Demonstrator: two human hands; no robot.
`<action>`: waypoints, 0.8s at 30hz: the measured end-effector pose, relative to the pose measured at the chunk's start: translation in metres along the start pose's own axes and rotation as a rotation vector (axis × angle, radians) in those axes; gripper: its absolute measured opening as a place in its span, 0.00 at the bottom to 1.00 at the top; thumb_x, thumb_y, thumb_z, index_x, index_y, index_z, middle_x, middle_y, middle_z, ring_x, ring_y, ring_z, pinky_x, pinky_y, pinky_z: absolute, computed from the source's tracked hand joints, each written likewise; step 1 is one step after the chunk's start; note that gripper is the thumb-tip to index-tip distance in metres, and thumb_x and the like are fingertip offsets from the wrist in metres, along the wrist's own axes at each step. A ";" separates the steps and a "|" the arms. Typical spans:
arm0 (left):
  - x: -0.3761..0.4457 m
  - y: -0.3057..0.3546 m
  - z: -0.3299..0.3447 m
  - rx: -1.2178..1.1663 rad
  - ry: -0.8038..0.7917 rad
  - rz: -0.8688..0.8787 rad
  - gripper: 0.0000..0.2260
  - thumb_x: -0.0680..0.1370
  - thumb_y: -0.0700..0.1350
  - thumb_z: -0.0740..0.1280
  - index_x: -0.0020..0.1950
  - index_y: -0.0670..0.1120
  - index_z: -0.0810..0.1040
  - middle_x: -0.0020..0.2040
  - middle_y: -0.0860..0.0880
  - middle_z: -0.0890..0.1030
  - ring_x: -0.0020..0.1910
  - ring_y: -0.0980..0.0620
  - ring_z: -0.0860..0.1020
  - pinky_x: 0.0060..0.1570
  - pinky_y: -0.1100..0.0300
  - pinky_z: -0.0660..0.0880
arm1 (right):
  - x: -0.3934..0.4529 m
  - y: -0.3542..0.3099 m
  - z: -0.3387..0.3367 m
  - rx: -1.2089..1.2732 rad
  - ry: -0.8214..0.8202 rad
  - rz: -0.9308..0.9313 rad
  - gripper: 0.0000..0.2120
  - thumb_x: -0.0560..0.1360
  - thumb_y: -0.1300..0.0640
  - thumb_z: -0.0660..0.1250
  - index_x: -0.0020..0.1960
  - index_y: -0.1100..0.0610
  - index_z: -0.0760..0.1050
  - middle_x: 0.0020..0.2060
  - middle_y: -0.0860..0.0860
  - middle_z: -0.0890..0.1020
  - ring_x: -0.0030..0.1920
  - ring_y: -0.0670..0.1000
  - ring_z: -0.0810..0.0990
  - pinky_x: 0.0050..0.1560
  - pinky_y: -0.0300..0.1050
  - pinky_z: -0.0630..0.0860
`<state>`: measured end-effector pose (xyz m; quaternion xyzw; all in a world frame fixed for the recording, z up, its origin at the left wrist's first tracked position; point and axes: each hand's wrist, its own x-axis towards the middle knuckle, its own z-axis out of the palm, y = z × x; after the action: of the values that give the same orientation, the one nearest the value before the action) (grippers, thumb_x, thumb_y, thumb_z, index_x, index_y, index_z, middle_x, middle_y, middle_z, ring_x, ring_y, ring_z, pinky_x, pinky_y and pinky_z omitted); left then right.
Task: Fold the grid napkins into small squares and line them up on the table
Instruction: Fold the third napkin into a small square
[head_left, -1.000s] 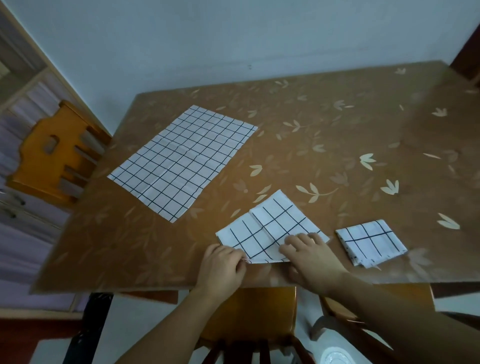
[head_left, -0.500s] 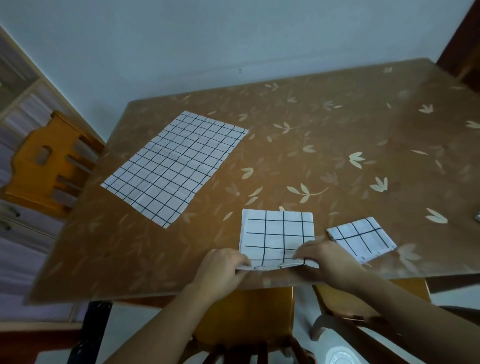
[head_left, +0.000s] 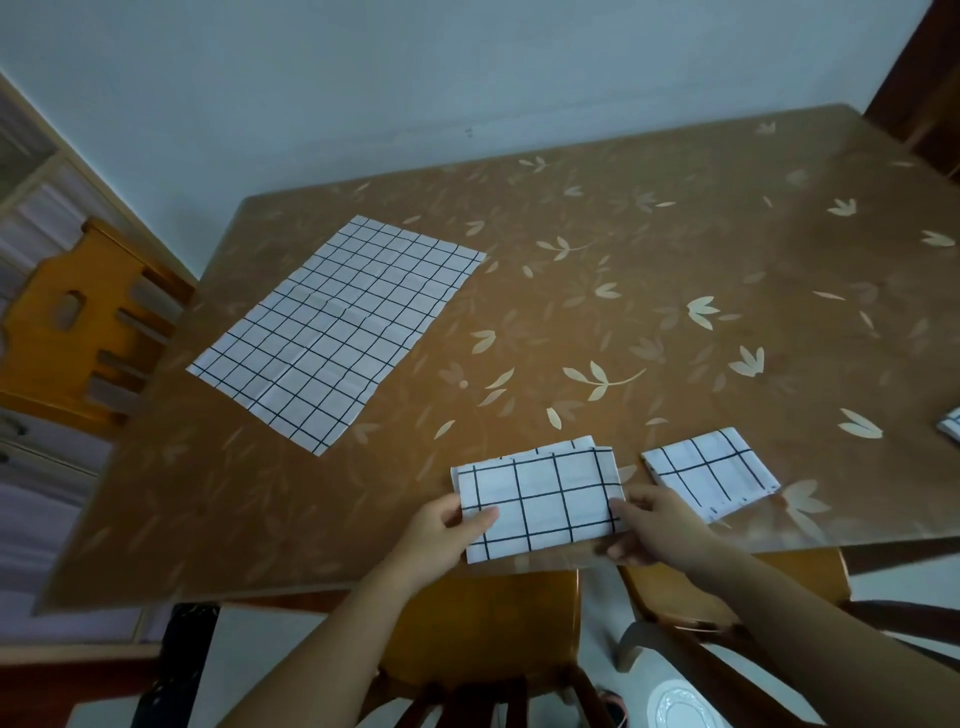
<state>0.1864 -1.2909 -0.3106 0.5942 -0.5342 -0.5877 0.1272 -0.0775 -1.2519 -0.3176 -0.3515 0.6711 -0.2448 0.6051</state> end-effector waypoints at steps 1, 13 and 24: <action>0.000 0.000 0.000 0.007 -0.022 -0.024 0.10 0.79 0.51 0.67 0.60 0.54 0.78 0.52 0.56 0.83 0.37 0.62 0.78 0.33 0.70 0.71 | 0.001 0.001 0.001 0.018 0.020 0.010 0.09 0.81 0.55 0.60 0.52 0.58 0.76 0.34 0.57 0.85 0.32 0.52 0.81 0.32 0.43 0.78; 0.018 -0.009 0.009 0.220 0.170 -0.075 0.06 0.78 0.44 0.68 0.52 0.44 0.81 0.43 0.48 0.83 0.34 0.54 0.78 0.31 0.63 0.73 | 0.025 -0.004 0.006 -0.531 0.264 -0.144 0.12 0.78 0.48 0.65 0.38 0.52 0.77 0.34 0.47 0.80 0.35 0.45 0.77 0.32 0.38 0.69; 0.029 -0.008 0.045 1.057 0.255 0.426 0.19 0.80 0.61 0.51 0.68 0.57 0.67 0.71 0.54 0.67 0.72 0.47 0.62 0.69 0.50 0.59 | 0.040 -0.007 0.016 -0.785 0.360 -0.120 0.16 0.78 0.44 0.61 0.37 0.52 0.76 0.32 0.49 0.79 0.33 0.47 0.78 0.31 0.42 0.74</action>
<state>0.1454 -1.2892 -0.3453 0.5224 -0.8432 -0.1267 -0.0079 -0.0614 -1.2858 -0.3407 -0.5449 0.7866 -0.0634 0.2835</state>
